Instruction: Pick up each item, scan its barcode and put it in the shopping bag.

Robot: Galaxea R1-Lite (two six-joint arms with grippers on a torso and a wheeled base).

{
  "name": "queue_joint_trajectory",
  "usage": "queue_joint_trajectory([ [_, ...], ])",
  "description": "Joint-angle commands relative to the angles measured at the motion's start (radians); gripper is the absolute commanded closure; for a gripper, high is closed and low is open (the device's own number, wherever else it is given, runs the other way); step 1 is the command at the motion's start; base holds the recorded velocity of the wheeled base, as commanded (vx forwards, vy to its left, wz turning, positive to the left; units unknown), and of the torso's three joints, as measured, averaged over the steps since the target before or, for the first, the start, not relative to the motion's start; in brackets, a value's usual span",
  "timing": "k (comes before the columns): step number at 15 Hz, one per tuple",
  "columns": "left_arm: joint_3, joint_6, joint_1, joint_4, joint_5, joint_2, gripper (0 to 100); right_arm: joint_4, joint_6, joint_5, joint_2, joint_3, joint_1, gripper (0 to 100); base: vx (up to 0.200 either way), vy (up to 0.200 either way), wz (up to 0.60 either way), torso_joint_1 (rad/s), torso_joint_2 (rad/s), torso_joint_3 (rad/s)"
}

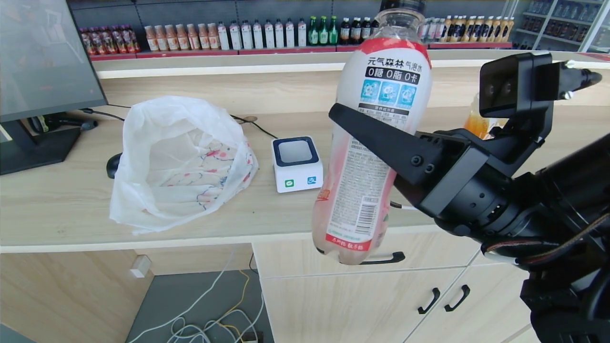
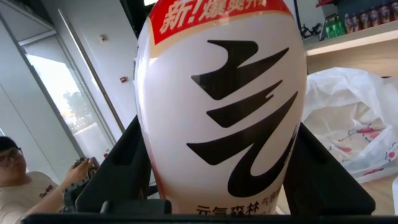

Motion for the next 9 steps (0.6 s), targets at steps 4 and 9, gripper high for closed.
queue_joint_trajectory([
  [4, 0.0, -0.001, 0.0, 0.0, 0.0, 0.0, 0, -0.001, -0.034, -0.032, -0.022, 0.047, -0.001, 100, 0.0, 0.0, 0.0, 0.0, 0.0, 0.0],
  [9, 0.0, 0.001, 0.0, 0.0, 0.0, 0.0, 0, -0.001, -0.235, -0.096, -0.065, 0.171, -0.034, 100, 0.0, 0.0, 0.0, 0.0, 0.0, 0.0],
])
